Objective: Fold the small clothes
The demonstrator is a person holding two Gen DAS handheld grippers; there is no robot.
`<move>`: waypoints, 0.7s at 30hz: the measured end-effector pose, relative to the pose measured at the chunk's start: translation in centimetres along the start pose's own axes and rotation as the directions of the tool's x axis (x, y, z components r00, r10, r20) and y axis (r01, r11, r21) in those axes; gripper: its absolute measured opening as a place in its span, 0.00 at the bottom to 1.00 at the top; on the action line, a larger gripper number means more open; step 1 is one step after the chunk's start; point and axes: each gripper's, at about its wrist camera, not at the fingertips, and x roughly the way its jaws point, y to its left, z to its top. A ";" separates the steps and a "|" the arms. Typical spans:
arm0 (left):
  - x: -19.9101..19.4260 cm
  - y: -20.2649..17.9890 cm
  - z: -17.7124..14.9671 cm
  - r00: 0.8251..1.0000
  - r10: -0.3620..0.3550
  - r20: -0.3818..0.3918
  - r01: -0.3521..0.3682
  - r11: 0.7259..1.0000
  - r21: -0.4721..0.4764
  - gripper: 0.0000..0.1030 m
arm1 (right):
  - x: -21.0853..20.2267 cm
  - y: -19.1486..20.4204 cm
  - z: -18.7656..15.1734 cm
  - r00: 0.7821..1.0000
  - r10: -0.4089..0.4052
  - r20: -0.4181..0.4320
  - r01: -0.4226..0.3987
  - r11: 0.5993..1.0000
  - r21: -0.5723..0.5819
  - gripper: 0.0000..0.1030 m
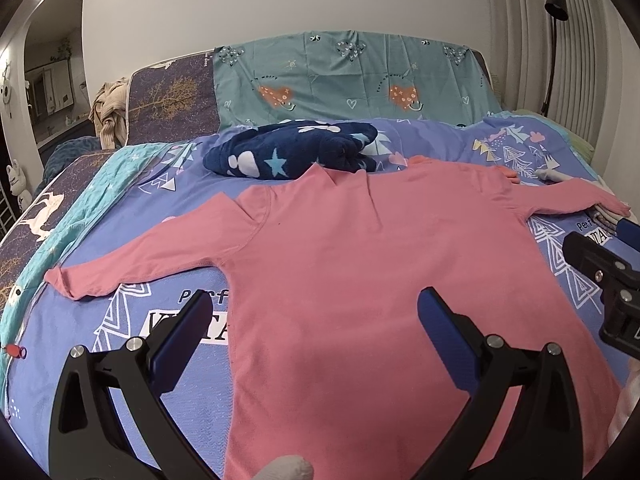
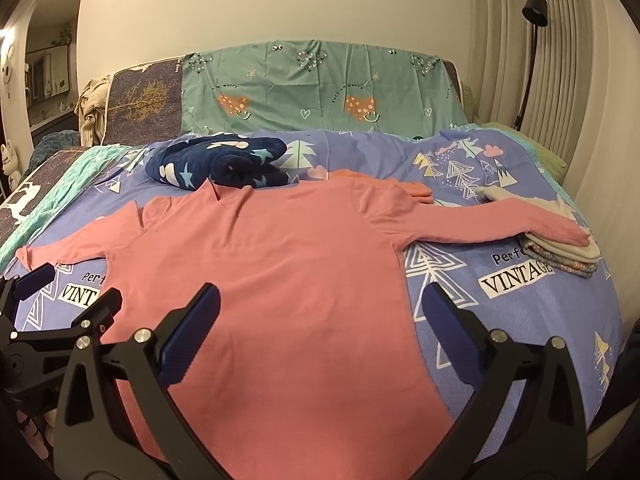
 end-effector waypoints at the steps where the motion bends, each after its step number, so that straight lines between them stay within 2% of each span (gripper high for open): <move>1: 0.0 0.2 0.0 1.000 0.000 -0.002 0.000 1.000 -0.005 0.99 | 0.0 0.2 0.0 1.000 0.000 0.002 0.000 1.000 -0.006 0.98; 15: 0.6 3.4 -0.3 1.000 0.015 -0.010 -0.016 0.998 -0.068 0.99 | 0.1 2.9 0.2 1.000 0.019 -0.005 -0.019 0.998 -0.059 0.98; 21: 0.9 5.7 -0.8 1.000 -0.006 -0.026 0.004 0.996 -0.093 0.99 | 0.3 4.3 0.3 1.000 0.028 -0.008 -0.028 0.996 -0.090 0.98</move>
